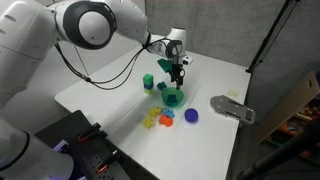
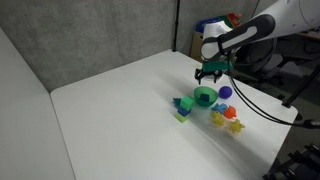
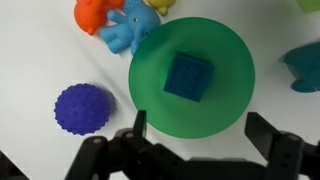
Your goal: Pick up the top blue block and move the green bowl a little to the left, put the blue block in the green bowl, pick up the top green block and put it in the green bowl, pick up the stacked blue block from the table and put it in the green bowl
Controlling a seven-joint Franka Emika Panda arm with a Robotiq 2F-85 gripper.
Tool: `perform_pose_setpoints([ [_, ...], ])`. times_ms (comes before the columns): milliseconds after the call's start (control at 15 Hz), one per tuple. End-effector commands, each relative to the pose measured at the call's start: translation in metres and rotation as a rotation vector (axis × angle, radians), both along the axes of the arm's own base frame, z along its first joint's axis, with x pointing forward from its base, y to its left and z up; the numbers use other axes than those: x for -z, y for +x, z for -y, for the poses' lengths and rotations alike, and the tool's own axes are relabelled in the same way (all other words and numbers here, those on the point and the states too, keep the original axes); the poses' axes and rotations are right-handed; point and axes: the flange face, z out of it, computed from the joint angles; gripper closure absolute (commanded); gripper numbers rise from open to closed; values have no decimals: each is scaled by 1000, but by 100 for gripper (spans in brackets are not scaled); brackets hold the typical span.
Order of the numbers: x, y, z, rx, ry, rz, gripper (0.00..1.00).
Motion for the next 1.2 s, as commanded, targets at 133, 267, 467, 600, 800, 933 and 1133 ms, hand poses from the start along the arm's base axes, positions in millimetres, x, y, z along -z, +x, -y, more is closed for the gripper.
perform_pose_setpoints([
  [133, -51, 8, -51, -193, 15, 49, 0],
  [267, -64, 7, -72, -270, 51, 70, 0],
  [467, -80, 0, -96, -368, 117, 87, 0],
  [600, -88, -10, -108, -427, 152, 84, 0],
  [800, -95, -27, -117, -473, 180, 56, 0],
  [933, -95, -40, -122, -489, 188, 35, 0],
  [1133, -90, -58, -128, -507, 195, 8, 0],
])
